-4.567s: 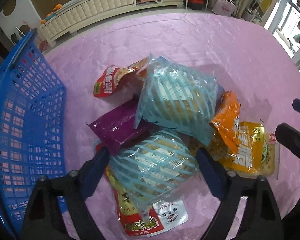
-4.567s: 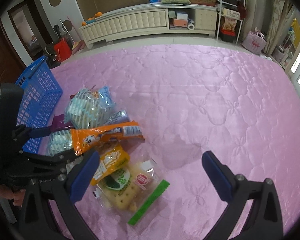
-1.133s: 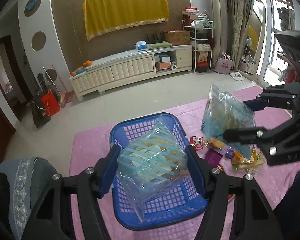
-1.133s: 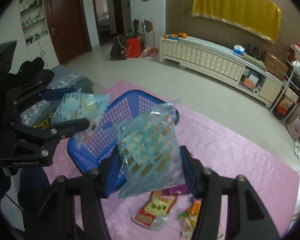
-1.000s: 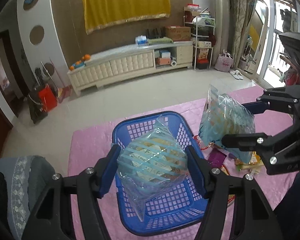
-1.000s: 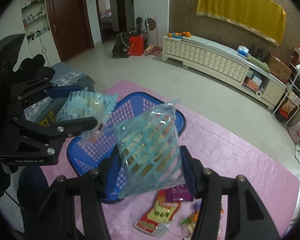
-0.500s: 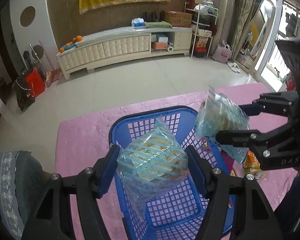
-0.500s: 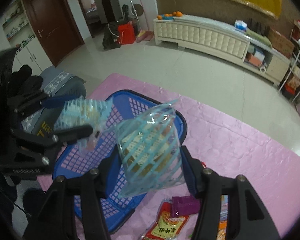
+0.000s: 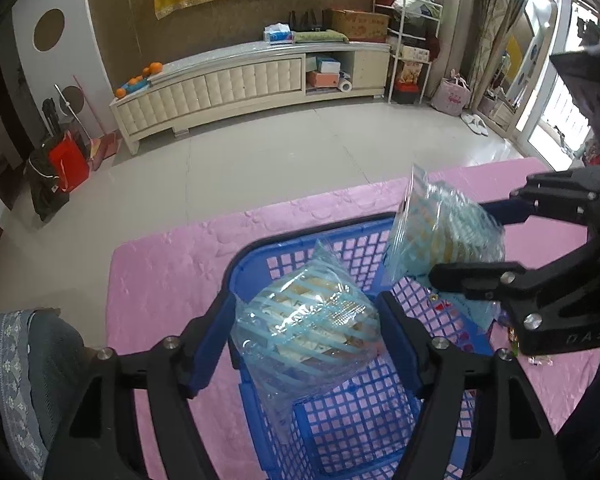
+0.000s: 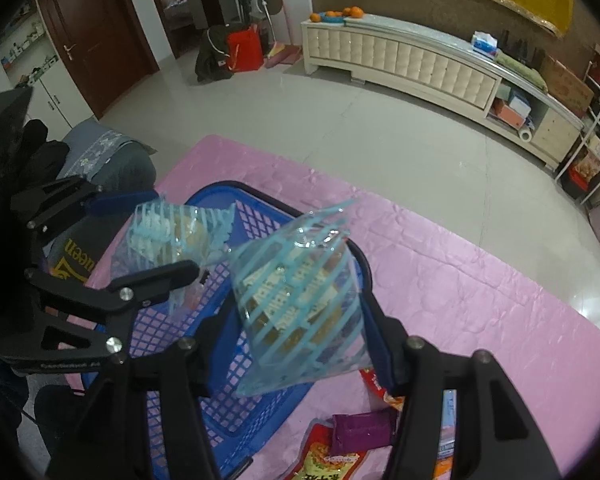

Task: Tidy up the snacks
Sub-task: 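Carry both bags over the blue basket and open both grippers to drop them, then withdraw both grippers from the basket back toward the snack pile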

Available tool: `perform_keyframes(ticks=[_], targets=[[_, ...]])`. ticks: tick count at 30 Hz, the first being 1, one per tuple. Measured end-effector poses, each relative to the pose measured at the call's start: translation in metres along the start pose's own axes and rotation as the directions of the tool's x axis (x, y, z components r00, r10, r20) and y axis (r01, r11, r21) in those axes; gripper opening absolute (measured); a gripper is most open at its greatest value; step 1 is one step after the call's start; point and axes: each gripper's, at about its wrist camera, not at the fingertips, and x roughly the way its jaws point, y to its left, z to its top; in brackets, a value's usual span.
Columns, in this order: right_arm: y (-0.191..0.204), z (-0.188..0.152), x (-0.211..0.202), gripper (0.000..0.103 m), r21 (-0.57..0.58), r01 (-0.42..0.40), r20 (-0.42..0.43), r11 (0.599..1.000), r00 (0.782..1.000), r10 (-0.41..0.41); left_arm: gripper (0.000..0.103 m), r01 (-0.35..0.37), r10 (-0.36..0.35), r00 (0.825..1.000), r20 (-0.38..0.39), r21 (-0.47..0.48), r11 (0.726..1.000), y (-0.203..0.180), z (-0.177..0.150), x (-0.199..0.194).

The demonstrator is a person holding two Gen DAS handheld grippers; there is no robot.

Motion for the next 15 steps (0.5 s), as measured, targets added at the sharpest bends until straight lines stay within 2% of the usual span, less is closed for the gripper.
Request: perform_keyframes(ticks=[2, 3, 5, 8, 15], targets=[[-0.003, 0.001, 0.003, 0.066, 0.024, -0.001, -0.006, 1.000, 1.000, 0.001, 0.083, -0.004, 0.004, 1.000, 0.011, 0.004, 1.000, -0.001, 0.000, -0.002], [-0.005, 0.001, 0.004, 0.070, 0.038, 0.010, -0.005, 0.999, 1.000, -0.010, 0.083, -0.008, 0.008, 1.000, 0.014, 0.013, 1.000, -0.002, 0.000, -0.004], [-0.009, 0.002, 0.002, 0.085, 0.062, 0.017, 0.013, 0.998, 1.000, -0.018, 0.083, -0.027, 0.027, 0.999, 0.019, 0.029, 0.999, -0.004, -0.002, -0.007], [-0.014, -0.001, -0.009, 0.086, 0.093, 0.030, 0.042, 0.995, 0.999, -0.034, 0.083, -0.032, 0.032, 0.999, 0.020, 0.011, 0.999, -0.001, -0.005, -0.011], [-0.019, -0.017, -0.036, 0.086, 0.127, 0.033, 0.048, 0.991, 0.998, -0.039, 0.083, -0.022, 0.023, 0.999, 0.043, -0.026, 0.999, -0.010, -0.007, -0.038]])
